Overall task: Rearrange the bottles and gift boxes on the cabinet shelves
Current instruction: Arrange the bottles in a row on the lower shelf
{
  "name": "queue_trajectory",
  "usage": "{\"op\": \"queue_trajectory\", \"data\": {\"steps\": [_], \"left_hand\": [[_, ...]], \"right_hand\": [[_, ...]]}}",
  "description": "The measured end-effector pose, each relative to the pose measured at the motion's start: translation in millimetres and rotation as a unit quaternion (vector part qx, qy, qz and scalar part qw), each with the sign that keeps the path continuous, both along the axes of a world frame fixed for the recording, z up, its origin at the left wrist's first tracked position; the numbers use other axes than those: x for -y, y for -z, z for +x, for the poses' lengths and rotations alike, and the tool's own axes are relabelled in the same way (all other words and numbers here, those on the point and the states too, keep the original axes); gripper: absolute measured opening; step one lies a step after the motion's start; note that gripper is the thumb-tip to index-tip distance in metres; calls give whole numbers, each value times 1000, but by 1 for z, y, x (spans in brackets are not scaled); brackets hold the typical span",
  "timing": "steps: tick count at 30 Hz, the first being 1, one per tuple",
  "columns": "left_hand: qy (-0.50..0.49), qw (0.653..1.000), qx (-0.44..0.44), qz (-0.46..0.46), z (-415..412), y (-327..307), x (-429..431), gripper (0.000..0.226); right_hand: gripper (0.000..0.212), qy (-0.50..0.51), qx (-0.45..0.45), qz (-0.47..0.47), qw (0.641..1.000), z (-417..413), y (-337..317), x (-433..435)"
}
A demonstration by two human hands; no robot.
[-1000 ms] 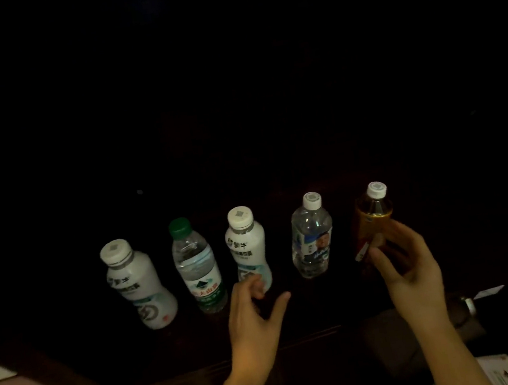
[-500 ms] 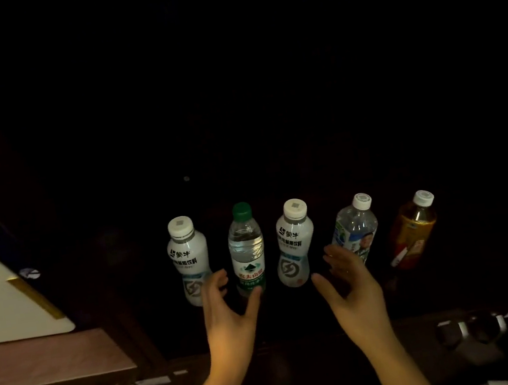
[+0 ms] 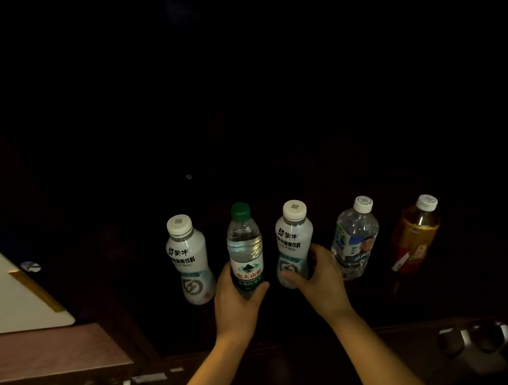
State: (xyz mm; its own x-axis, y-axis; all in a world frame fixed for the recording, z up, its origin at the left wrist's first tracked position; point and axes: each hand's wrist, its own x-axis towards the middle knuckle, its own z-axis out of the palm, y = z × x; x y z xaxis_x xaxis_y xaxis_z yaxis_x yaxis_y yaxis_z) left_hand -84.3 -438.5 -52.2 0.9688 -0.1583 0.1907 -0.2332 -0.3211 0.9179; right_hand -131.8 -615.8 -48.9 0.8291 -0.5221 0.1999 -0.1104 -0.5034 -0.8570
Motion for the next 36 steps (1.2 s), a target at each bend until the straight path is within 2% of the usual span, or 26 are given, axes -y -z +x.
{"op": "queue_trajectory", "data": {"steps": [5,17,27,29,33,35,36], "left_hand": [[-16,1000,1,-4,5,3,1,59],[-18,1000,-7,-7,7,9,3,59],[-14,1000,-11,-10,9,8,5,58],[-12,1000,-9,-1,6,8,4,64],[-19,999,-28,23,-6,8,-9,82],[-55,998,-13,27,-18,9,-24,73],[-74,997,24,27,-24,8,-33,64]], "right_hand": [[60,-15,18,-7,1000,2,3,5],[49,-154,-28,50,986,-3,-8,34],[47,-180,-16,65,981,-2,-6,39],[50,-181,-16,68,981,-4,-6,38],[71,-162,-12,88,983,-14,-7,34],[79,-123,-5,92,988,-23,-7,29],[82,-93,-4,92,991,-29,-7,26]]}}
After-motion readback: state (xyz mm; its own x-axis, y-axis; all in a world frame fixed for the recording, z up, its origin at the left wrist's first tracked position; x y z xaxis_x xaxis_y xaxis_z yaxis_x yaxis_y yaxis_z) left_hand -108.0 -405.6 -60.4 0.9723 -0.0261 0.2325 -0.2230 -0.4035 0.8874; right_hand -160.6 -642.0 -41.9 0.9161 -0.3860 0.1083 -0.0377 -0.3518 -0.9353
